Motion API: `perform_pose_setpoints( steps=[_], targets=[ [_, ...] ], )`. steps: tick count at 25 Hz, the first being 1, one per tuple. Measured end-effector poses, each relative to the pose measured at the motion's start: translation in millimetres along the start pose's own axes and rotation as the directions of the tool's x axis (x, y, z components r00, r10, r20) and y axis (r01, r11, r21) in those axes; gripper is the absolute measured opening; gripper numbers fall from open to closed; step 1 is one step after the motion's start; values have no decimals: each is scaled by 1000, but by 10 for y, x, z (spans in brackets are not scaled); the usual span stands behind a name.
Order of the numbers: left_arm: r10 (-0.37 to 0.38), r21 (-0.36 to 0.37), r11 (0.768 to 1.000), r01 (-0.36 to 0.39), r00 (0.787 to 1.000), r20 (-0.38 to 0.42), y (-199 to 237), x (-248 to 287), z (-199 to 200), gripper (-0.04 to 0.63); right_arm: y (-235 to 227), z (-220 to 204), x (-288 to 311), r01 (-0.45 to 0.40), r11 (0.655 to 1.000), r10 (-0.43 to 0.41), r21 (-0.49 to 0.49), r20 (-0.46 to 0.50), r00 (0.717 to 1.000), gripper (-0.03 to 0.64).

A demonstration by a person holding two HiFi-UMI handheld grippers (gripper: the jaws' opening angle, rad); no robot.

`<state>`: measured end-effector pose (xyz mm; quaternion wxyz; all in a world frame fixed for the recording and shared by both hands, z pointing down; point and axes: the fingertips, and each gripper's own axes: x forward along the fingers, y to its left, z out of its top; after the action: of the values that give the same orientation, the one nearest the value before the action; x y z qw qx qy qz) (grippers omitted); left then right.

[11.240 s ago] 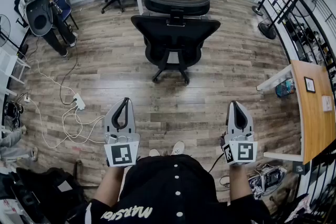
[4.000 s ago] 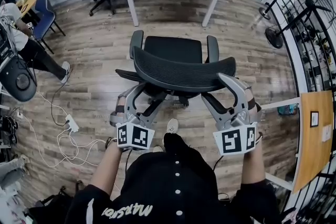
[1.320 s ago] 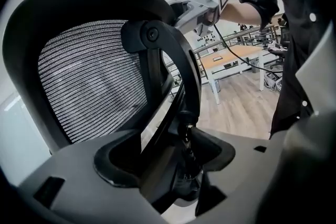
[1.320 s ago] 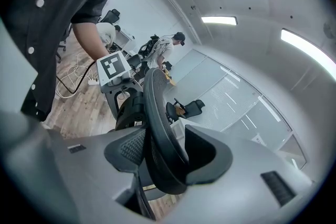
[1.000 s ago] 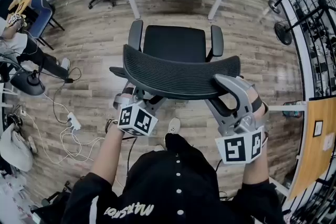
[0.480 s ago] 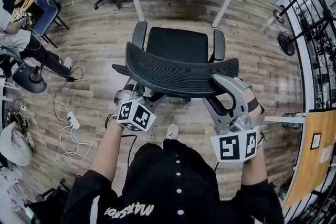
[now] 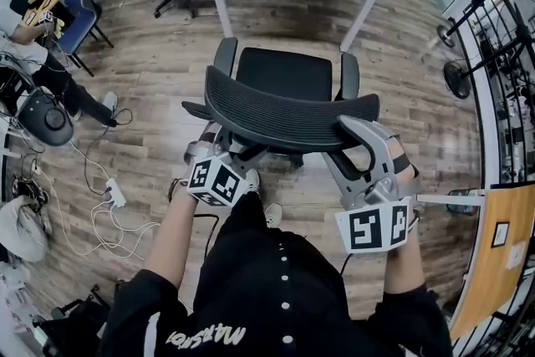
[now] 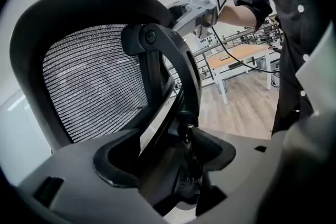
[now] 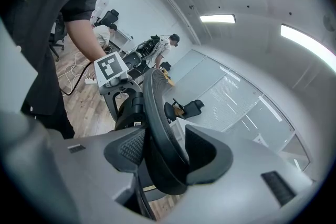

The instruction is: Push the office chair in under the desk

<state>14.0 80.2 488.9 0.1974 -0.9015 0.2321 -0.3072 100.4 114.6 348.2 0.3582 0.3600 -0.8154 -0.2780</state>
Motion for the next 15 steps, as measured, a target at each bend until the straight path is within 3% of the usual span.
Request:
perform_pose_setpoints(
  steps=[15],
  targets=[
    [2, -2, 1000, -2, 1000, 12, 39, 84, -8, 322, -54, -72, 65, 7, 1000, -7, 17, -5, 1000, 235]
  ],
)
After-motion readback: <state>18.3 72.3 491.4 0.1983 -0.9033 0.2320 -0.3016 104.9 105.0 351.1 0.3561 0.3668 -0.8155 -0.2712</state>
